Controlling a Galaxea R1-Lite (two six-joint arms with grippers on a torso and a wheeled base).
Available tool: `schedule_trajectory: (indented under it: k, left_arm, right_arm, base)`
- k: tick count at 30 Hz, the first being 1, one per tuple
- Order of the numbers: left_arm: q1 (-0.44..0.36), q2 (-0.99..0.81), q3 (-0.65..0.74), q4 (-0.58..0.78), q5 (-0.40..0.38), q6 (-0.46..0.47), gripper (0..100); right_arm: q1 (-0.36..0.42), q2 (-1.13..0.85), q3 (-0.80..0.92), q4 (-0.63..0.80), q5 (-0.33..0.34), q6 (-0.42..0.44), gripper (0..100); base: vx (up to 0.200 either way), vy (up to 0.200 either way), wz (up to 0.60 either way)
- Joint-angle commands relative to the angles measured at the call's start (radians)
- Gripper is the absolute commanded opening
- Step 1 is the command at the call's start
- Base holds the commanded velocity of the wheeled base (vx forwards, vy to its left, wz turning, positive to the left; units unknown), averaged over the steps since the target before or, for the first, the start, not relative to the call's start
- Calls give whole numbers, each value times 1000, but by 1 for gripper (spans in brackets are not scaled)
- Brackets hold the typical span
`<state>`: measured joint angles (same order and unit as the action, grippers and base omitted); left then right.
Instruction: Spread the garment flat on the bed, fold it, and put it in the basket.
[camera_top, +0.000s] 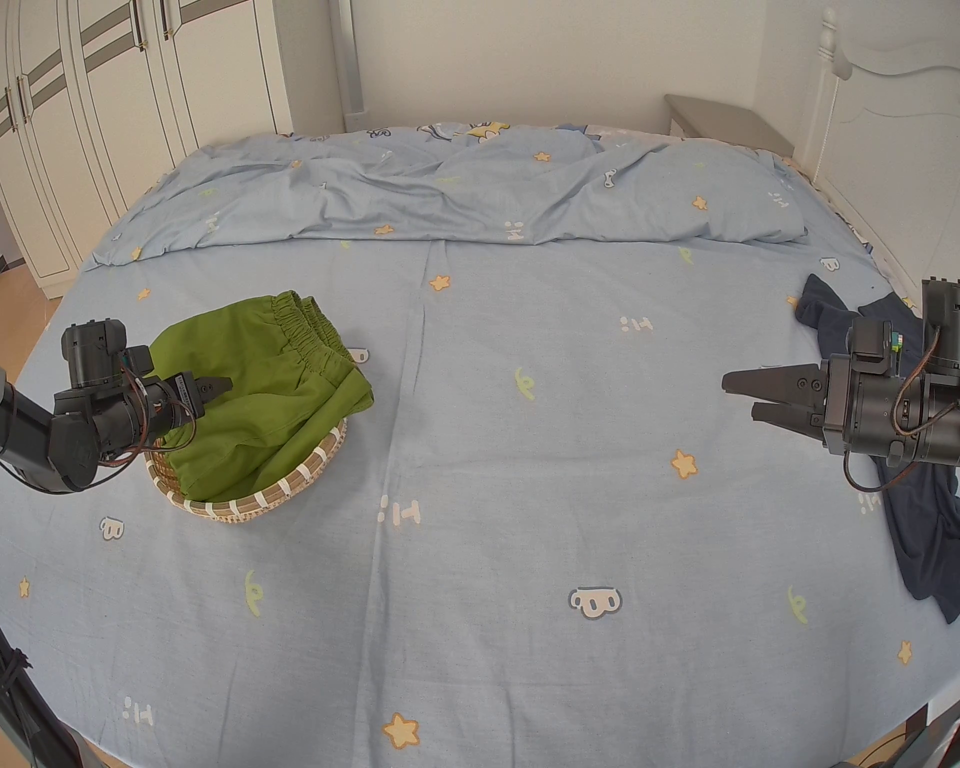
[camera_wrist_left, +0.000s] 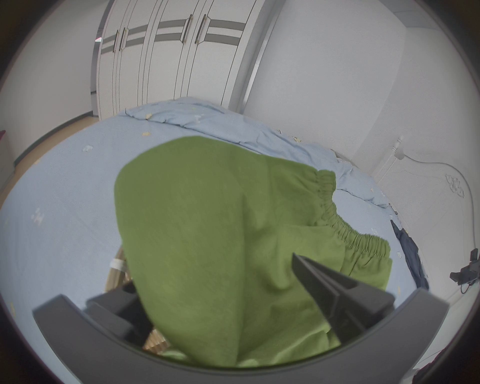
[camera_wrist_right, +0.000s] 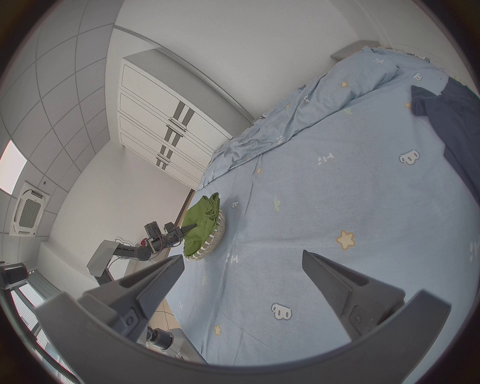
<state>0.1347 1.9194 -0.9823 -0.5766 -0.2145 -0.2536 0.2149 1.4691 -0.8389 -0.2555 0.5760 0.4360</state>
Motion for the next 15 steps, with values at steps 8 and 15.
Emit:
schedule_trajectory:
  k: [8,15]
  left_arm:
    - [-27,-329,5,279,110,162,100]
    - [-99,-605,111,310,296,212,100]
  right_arm:
    - [17,-3,31,-27,-1,-31,100]
    - [78,-170,172,-45,-102,-164,100]
  base:
    - [0,0,0]
    - [0,0,0]
